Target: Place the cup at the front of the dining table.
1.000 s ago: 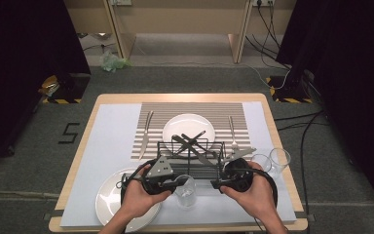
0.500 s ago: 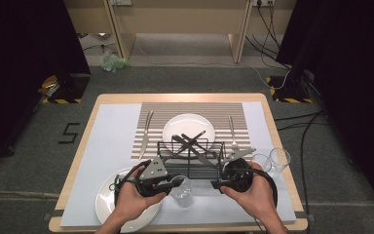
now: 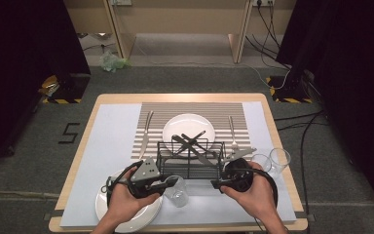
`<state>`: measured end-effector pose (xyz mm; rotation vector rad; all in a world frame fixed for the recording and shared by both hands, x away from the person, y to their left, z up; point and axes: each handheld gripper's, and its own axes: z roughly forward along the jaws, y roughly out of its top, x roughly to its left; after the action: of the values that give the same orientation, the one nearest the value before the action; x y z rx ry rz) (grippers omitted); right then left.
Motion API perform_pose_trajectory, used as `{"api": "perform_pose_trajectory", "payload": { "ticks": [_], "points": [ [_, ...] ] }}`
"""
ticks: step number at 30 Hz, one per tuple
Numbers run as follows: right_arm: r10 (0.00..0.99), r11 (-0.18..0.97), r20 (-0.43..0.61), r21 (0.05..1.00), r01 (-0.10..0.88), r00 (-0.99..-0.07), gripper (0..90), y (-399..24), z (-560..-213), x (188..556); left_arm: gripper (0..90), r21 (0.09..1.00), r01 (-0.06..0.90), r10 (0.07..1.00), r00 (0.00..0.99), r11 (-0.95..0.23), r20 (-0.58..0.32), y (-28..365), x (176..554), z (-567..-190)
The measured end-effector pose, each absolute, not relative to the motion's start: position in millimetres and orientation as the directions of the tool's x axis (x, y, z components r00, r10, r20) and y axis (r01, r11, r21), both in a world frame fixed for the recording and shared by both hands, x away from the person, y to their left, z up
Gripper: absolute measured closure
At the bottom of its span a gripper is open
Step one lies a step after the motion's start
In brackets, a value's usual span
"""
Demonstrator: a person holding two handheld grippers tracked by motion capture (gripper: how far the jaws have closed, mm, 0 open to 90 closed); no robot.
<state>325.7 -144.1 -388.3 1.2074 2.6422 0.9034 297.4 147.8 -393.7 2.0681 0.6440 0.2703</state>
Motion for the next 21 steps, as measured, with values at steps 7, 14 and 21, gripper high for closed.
{"api": "perform_pose_trajectory", "payload": {
  "ticks": [7, 14, 21],
  "points": [
    [0.717, 0.511, 0.149, 0.551, 0.66, -0.681, 54.2, -143.4, -388.8, 325.6, 78.4, 0.84, 0.342, 0.553, 0.831, -0.421, -0.061, 155.5, 296.1, -390.7],
    [0.716, 0.511, 0.149, 0.553, 0.658, -0.682, 54.3, -142.9, -389.2, 325.8, 78.4, 0.841, 0.342, 0.562, 0.825, -0.42, -0.056, 162.3, 294.8, -389.4],
    [0.717, 0.512, 0.15, 0.55, 0.66, -0.681, 54.3, -142.9, -389.5, 326.0, 78.4, 0.843, 0.343, 0.569, 0.821, -0.414, -0.055, 167.8, 293.6, -389.0]
  ]
}}
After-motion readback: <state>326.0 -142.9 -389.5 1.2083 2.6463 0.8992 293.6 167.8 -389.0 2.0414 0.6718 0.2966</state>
